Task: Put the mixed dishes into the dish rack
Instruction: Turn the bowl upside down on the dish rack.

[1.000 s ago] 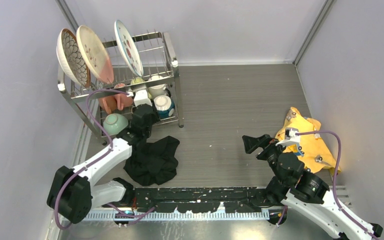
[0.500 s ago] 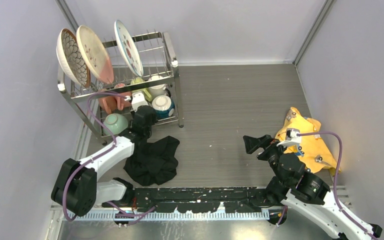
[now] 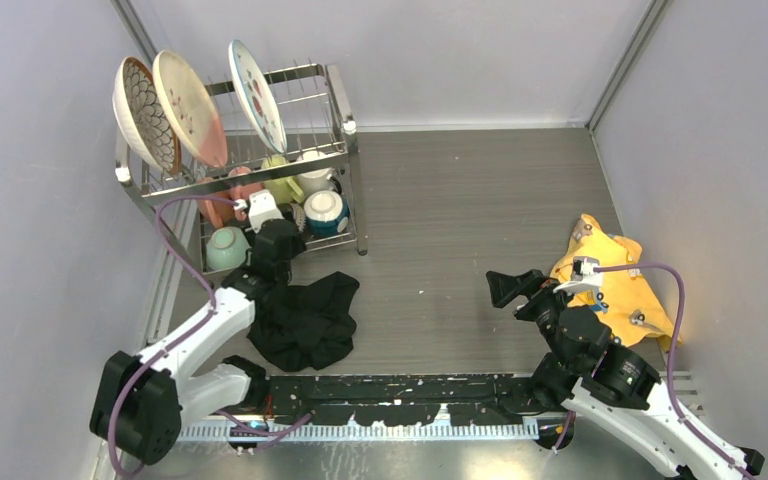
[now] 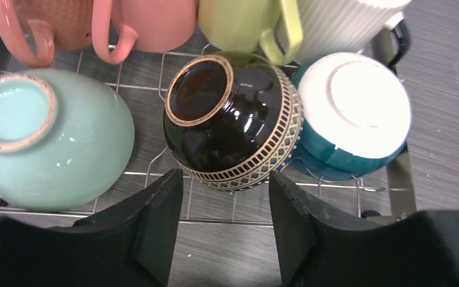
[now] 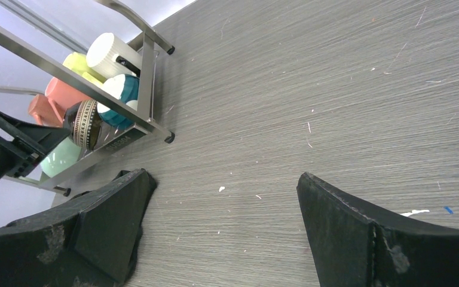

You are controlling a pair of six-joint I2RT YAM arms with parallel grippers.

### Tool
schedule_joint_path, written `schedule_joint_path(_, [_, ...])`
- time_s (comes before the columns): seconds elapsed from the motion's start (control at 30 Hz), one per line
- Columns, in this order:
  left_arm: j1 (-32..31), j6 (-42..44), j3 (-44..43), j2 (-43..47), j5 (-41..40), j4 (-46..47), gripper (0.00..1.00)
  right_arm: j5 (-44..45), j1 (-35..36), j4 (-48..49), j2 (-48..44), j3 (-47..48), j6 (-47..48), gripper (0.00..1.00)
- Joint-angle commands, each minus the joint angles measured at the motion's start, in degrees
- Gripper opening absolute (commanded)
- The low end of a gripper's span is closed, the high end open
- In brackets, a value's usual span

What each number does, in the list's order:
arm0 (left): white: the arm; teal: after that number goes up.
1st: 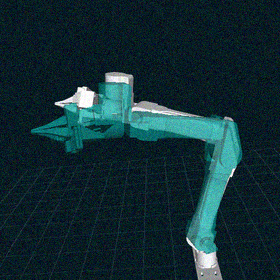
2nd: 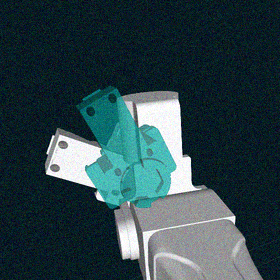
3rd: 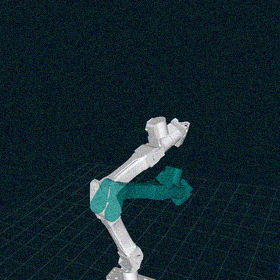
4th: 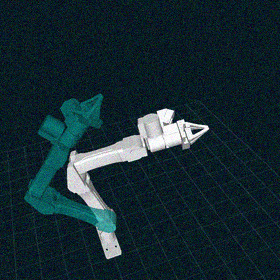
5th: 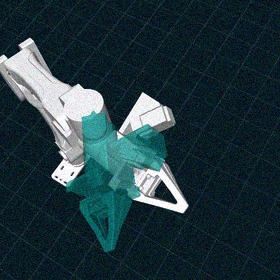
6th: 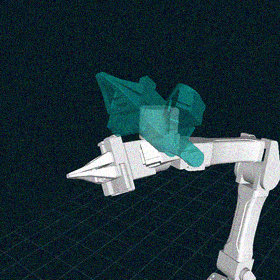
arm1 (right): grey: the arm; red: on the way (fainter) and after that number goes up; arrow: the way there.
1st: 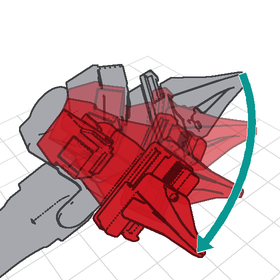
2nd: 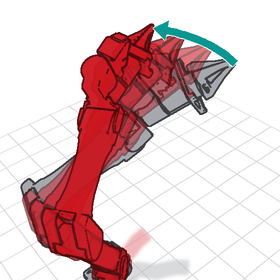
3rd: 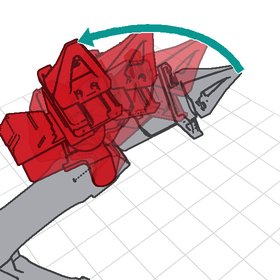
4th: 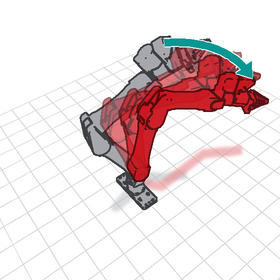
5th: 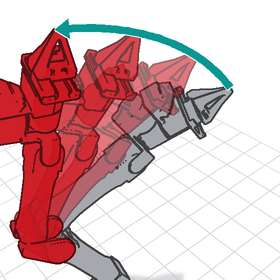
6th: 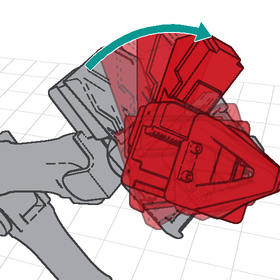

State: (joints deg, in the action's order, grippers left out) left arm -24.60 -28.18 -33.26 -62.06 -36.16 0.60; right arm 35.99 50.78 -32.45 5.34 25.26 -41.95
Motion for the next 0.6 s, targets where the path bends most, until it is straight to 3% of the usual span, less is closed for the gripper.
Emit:
schedule_joint_path(0.0, [0.34, 9.01, 0.66, 4.33, 4.82, 4.56, 0.62, 0.70, 0.24, 2.00, 0.33, 0.24, -0.10, 1.00])
schedule_joint_path(0.17, [0.34, 24.56, 0.58, 0.93, 9.90, 9.22, 0.73, 0.46, 0.23, 2.43, 0.84, 0.19, -0.14, 1.00])
schedule_joint_path(0.37, [0.34, 33.94, 2.37, -2.70, 13.92, 14.97, 0.73, 0.38, 0.20, 2.23, 0.76, 0.22, -0.21, 1.00])
schedule_joint_path(0.57, [0.34, 39.40, 2.94, -4.39, 11.81, 15.98, 0.76, 0.59, 0.26, 2.21, 0.41, 0.19, -0.08, 1.00])
